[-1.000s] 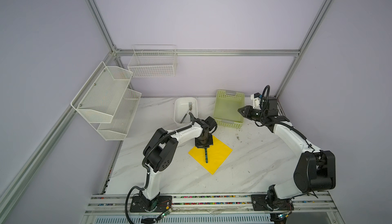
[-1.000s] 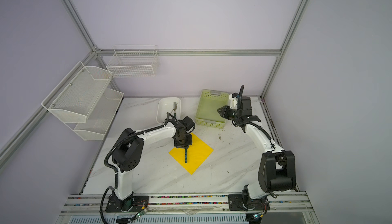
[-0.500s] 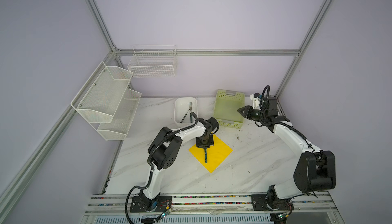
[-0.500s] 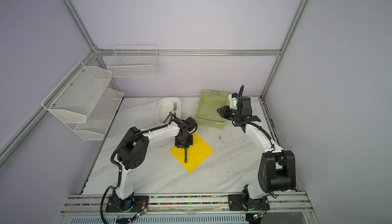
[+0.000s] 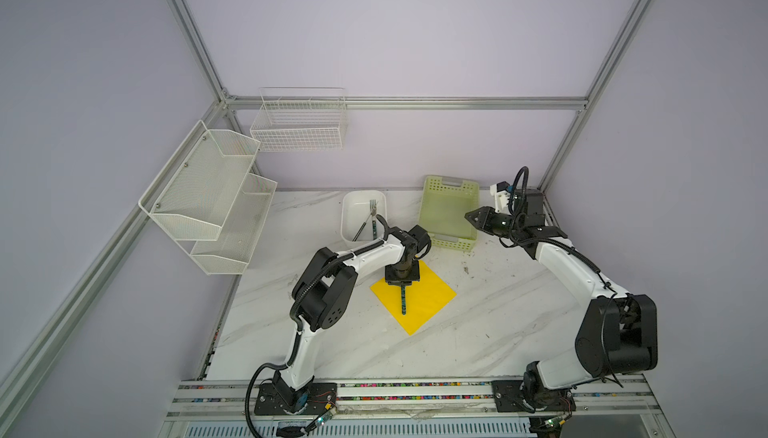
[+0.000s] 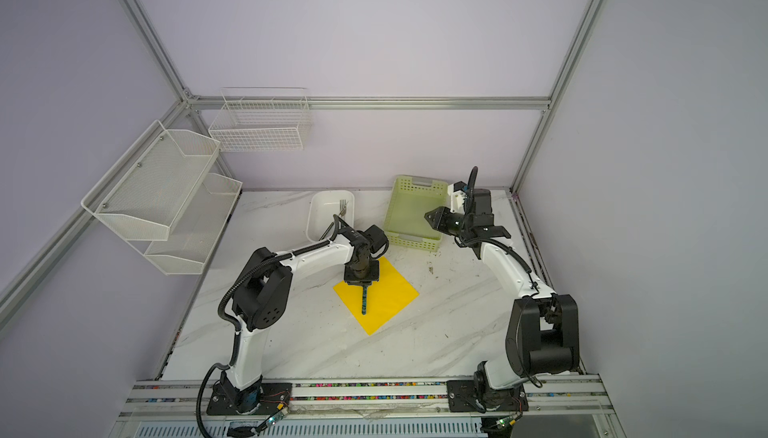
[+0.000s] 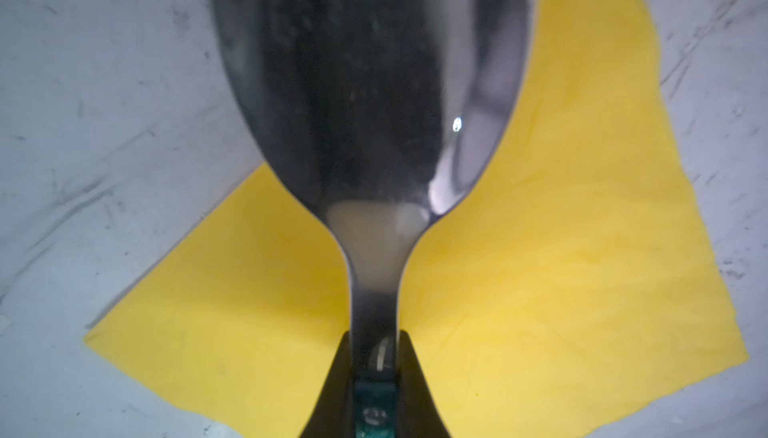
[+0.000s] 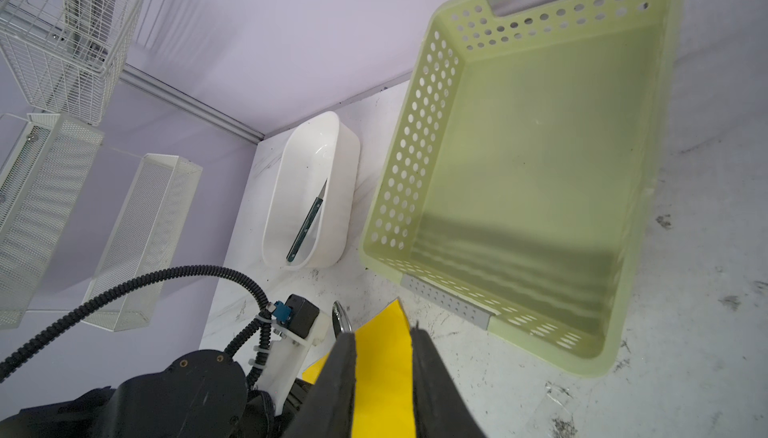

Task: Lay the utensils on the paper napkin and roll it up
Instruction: 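Move the spoon over the yellow napkin's center with the left gripper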

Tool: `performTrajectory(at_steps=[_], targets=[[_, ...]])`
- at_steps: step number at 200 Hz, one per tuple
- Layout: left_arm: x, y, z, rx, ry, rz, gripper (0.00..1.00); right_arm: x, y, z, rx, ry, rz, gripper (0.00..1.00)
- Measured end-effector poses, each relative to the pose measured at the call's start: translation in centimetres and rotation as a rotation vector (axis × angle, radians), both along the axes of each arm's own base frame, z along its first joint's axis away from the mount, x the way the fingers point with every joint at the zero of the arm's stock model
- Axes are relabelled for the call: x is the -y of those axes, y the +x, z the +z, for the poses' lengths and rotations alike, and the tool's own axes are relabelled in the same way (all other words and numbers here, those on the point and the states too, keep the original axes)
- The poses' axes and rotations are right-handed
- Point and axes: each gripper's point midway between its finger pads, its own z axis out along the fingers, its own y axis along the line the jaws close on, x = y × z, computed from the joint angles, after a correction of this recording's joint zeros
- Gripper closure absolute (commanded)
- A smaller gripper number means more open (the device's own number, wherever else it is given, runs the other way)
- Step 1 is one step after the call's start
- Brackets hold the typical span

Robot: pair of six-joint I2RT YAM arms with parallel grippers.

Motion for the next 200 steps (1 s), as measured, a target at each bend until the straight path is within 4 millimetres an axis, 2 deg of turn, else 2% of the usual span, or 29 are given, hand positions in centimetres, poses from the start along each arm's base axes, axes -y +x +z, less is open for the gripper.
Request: performTrajectory(at_steps=[127,200], targets=[[-0.7,0.0,0.0,0.013,0.05,-0.062,1.0,0.0,0.0,0.0,-0.001,0.0,0.0,0.73],[-0.9,0.7,1.6,0.059,0.051,-0.057,1.0,0.0,0.0,0.0,-0.001,0.0,0.0,0.73]])
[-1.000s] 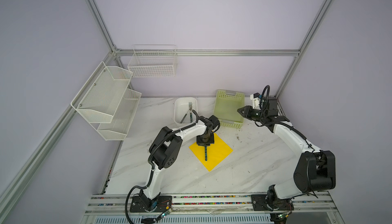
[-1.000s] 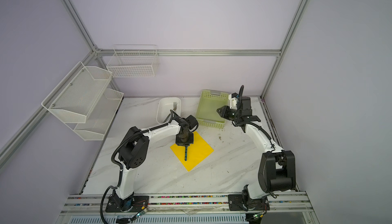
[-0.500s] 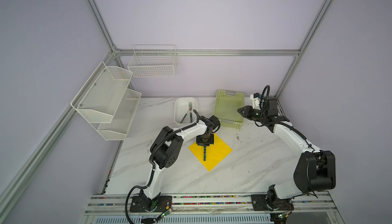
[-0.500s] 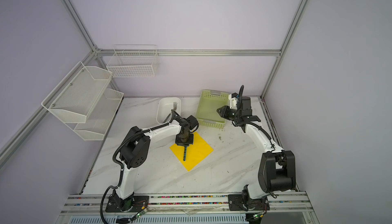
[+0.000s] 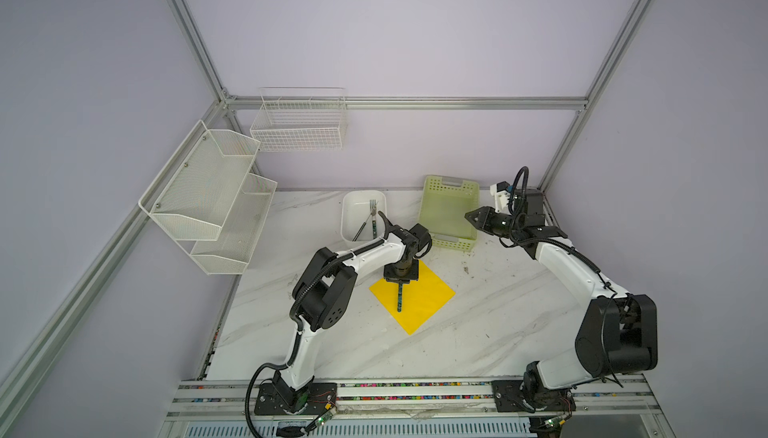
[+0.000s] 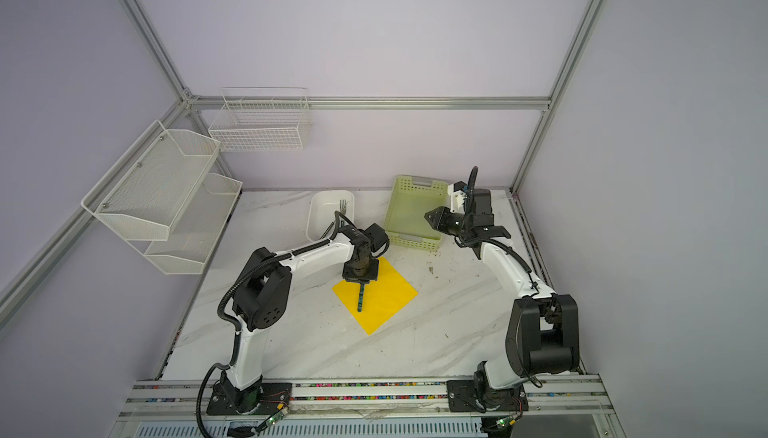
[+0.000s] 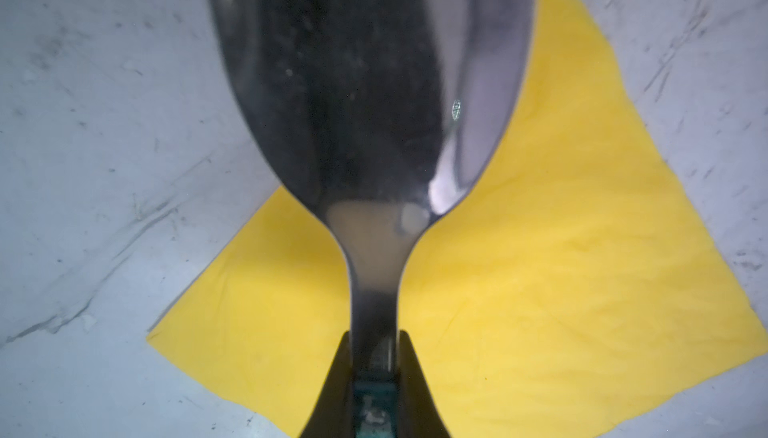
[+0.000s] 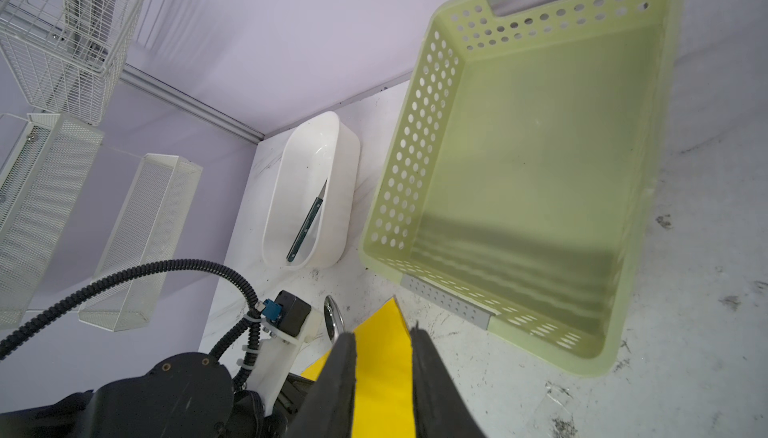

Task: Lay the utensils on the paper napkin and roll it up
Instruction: 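Move the spoon over the yellow napkin's center with the left gripper, then lower the spoon onto the yellow napkin and open the left gripper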

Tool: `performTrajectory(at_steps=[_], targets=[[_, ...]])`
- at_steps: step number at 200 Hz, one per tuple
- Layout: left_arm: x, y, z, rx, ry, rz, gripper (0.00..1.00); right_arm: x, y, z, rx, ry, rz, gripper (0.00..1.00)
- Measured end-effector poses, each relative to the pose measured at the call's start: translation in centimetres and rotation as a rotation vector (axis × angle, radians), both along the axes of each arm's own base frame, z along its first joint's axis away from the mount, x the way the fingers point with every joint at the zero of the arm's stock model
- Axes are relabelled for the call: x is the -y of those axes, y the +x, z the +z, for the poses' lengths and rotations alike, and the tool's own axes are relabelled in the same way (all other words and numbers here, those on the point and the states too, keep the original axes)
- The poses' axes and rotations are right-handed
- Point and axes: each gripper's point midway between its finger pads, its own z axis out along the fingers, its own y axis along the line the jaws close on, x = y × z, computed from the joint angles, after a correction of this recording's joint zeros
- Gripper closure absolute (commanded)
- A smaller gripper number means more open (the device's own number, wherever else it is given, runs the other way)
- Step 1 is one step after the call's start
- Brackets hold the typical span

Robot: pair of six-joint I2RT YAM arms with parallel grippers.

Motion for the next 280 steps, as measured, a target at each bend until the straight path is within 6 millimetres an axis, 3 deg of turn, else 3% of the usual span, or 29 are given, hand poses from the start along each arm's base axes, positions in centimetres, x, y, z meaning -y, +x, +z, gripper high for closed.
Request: performTrajectory(at_steps=[45,88,161,280], targets=[[0.3,0.5,1.2,0.032,-0.019,0.001,1.0,0.0,0.0,0.0,0.001,0.0,0.0,0.73],[0.4,0.3,0.8,0.018,-0.023,0.0,1.0,0.0,0.0,0.0,0.0,0.0,0.0,0.72],[0.7,-0.2,-1.7,-0.037,-0.001,-0.003,1.0,0.0,0.0,0.0,0.001,0.0,0.0,0.73],[1.4,0.6,-0.7,-0.012,-0.027,-0.004,1.0,0.0,0.0,0.0,0.001,0.0,0.0,0.72]])
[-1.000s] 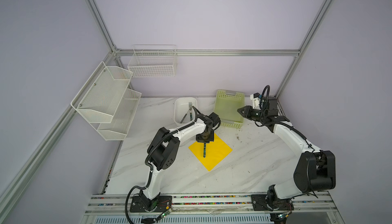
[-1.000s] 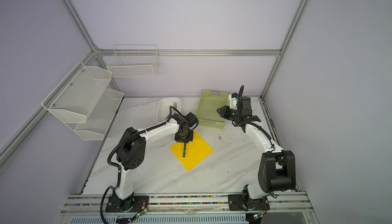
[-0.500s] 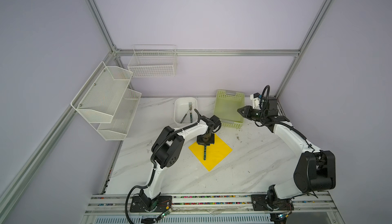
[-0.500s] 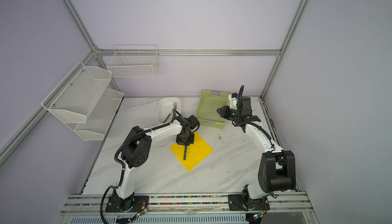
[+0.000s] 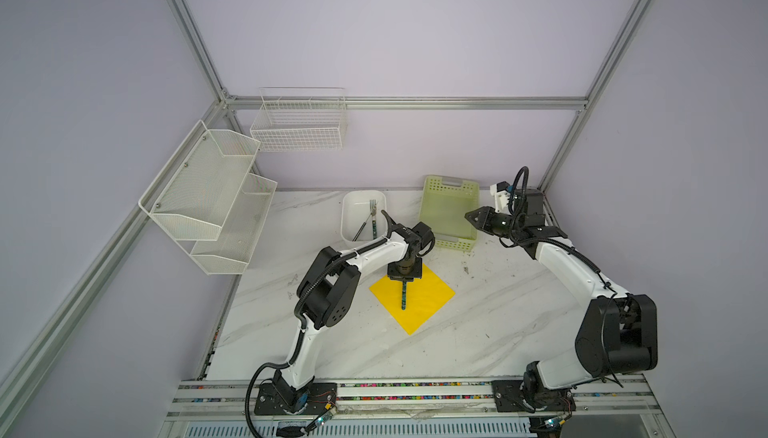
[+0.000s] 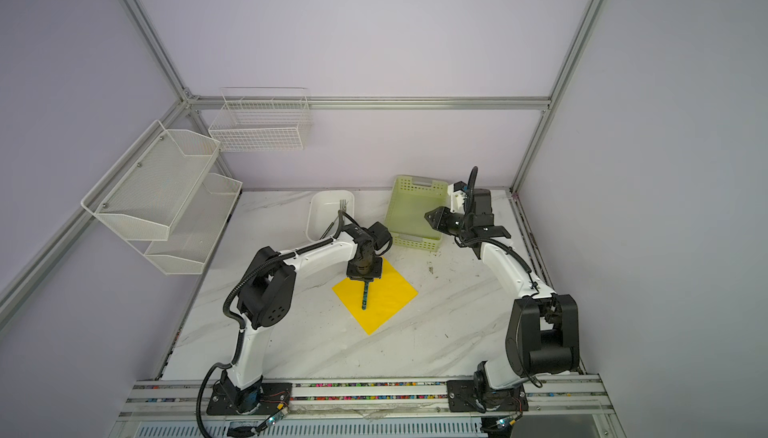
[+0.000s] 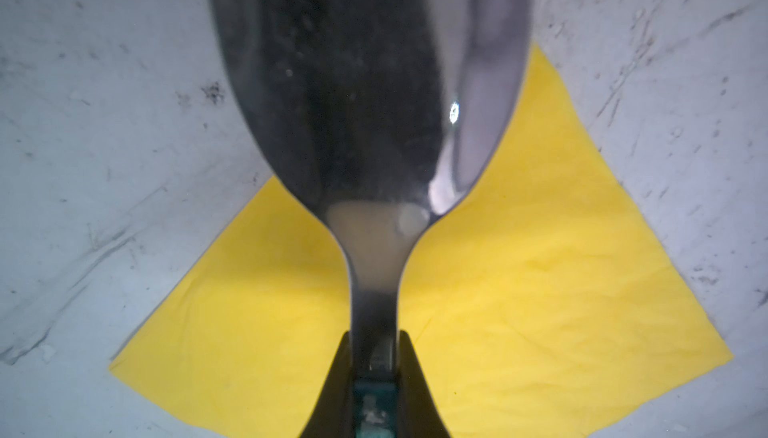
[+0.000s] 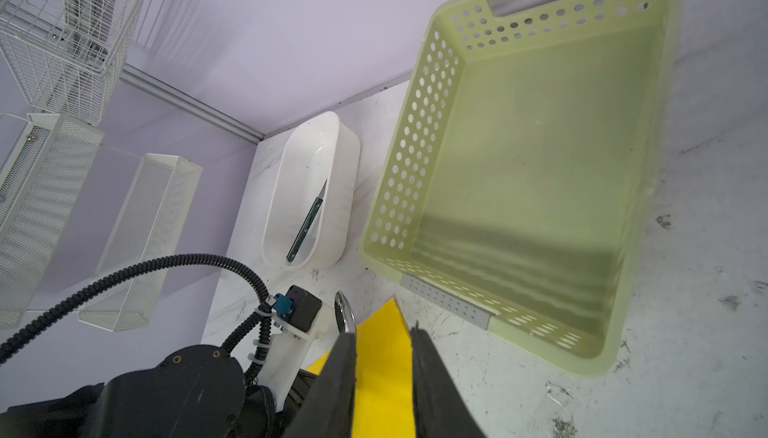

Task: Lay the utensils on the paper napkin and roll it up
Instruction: 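Lower the spoon onto the yellow napkin and open the left gripper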

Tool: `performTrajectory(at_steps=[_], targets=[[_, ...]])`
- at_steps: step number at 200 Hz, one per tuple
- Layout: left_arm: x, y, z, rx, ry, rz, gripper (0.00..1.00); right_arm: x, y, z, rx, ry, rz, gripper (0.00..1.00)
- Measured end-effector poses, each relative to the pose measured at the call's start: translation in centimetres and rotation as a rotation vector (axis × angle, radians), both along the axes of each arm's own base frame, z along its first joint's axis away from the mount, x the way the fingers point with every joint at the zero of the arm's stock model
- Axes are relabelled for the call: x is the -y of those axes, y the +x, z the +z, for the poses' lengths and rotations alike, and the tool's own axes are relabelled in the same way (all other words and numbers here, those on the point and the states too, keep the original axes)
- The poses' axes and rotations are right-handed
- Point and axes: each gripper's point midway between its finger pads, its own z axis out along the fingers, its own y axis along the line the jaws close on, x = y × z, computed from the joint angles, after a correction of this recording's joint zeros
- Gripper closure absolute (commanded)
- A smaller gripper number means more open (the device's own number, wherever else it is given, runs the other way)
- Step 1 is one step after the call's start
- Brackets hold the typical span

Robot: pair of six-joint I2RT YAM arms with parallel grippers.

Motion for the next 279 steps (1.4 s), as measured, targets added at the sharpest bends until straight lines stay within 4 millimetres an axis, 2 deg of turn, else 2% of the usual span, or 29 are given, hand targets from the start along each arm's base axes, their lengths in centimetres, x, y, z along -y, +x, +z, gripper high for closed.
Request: performTrajectory(at_steps=[36,85,142,215,279], targets=[[0.0,0.0,-0.4,-0.006,0.005,0.0,1.0,0.0,0.0,0.0,-0.001,0.0,0.0,0.73],[0.1,0.1,-1.5,-0.023,0.02,0.002,0.95,0.0,0.0,0.0,0.0,0.0,0.0,0.73],[0.0,0.1,-1.5,-0.024,0.02,0.008,0.87,0.0,0.0,0.0,0.0,0.0,0.0,0.73],[0.0,0.1,-1.5,-0.024,0.02,0.008,0.81,0.0,0.0,0.0,0.0,0.0,0.0,0.73],[0.0,0.1,-1.5,-0.024,0.02,0.008,0.8,0.0,0.0,0.0,0.0,0.0,0.0,0.73]])
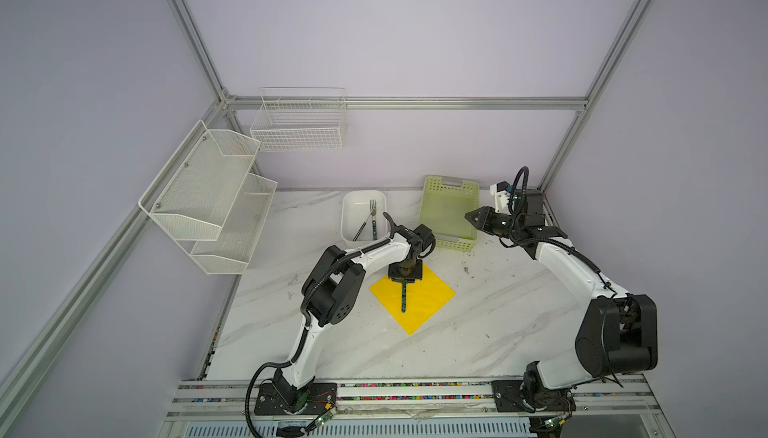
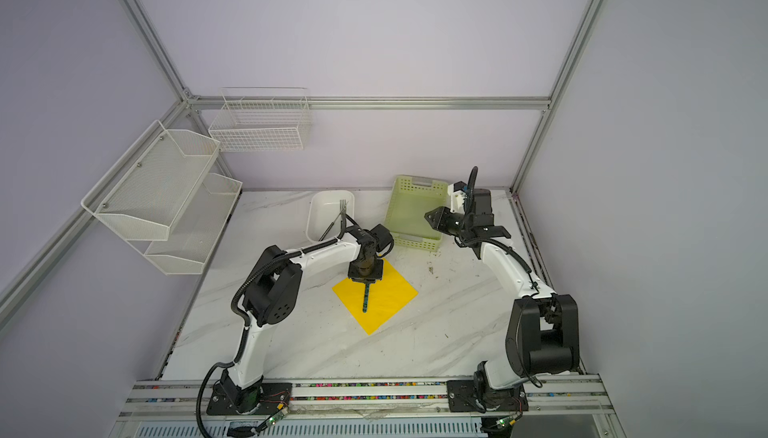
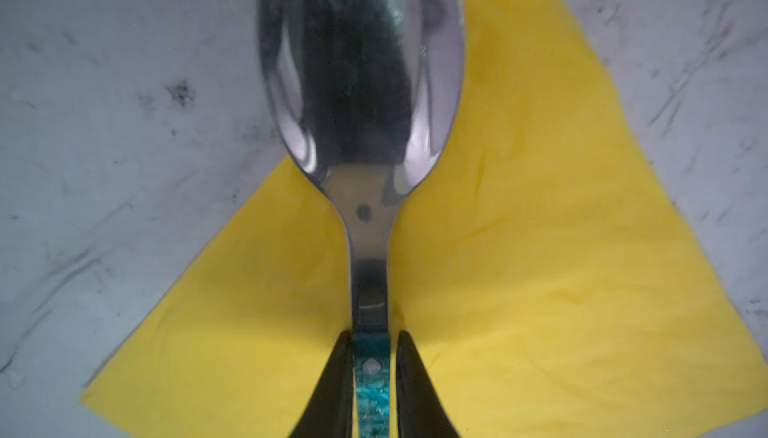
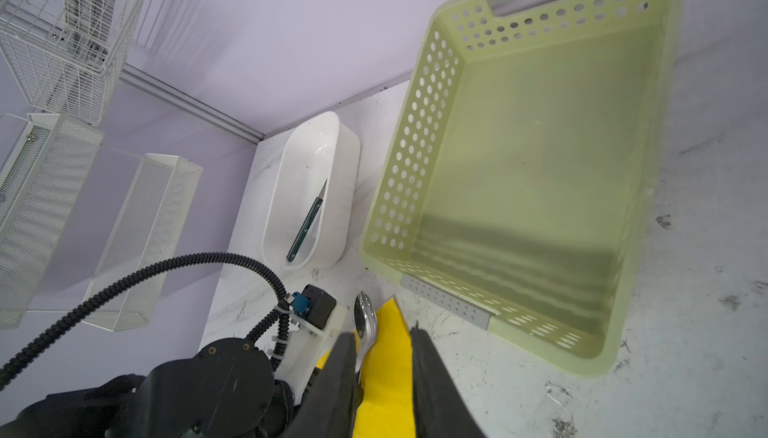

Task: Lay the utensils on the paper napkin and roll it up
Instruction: 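Lower the spoon onto the yellow napkin and open the left gripper, then lift the left gripper off the spoon and move it toward the white tray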

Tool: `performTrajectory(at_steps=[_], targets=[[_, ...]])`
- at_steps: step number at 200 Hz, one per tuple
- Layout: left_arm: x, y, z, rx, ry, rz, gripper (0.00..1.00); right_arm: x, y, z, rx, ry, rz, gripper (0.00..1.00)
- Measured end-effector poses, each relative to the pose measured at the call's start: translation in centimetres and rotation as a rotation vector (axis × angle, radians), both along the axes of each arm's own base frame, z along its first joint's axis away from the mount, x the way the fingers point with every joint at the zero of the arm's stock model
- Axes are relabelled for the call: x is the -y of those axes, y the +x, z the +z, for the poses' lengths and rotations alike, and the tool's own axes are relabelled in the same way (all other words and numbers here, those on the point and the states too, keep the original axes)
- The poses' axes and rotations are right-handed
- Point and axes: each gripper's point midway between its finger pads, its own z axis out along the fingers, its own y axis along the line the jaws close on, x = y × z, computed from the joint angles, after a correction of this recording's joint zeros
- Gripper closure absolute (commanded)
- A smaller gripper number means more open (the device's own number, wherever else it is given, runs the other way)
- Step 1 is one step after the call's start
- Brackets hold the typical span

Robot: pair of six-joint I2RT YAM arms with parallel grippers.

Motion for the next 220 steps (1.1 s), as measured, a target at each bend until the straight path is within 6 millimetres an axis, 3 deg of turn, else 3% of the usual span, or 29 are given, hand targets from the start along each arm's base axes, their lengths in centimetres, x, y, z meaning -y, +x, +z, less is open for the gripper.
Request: performTrajectory(at_steps=[58,91,146,181,220], targets=[[0.0,0.0,0.1,-0.001,0.001,-0.001,0.76,0.0,0.0,0.1,0.002,0.0,0.0,0.73],[0.0,0.5,1.2,0.025,0.0,0.001,0.75,0.0,-0.2,0.6,0.015,0.001,0.0,0.73],[-0.8,1.6,7.7,0.165,-0.05,0.011,0.75,0.0,-0.2,0.8,0.02,0.002,0.0,0.73],[-2.8,3.0,12.1,0.268,-0.082,0.027,0.74,0.4,-0.3,0.3,-0.001,-0.016,-0.016,0.73],[-6.0,5.3,14.2,0.325,-0.087,0.05,0.73,0.6,-0.4,0.3,-0.024,-0.031,-0.031,0.73]])
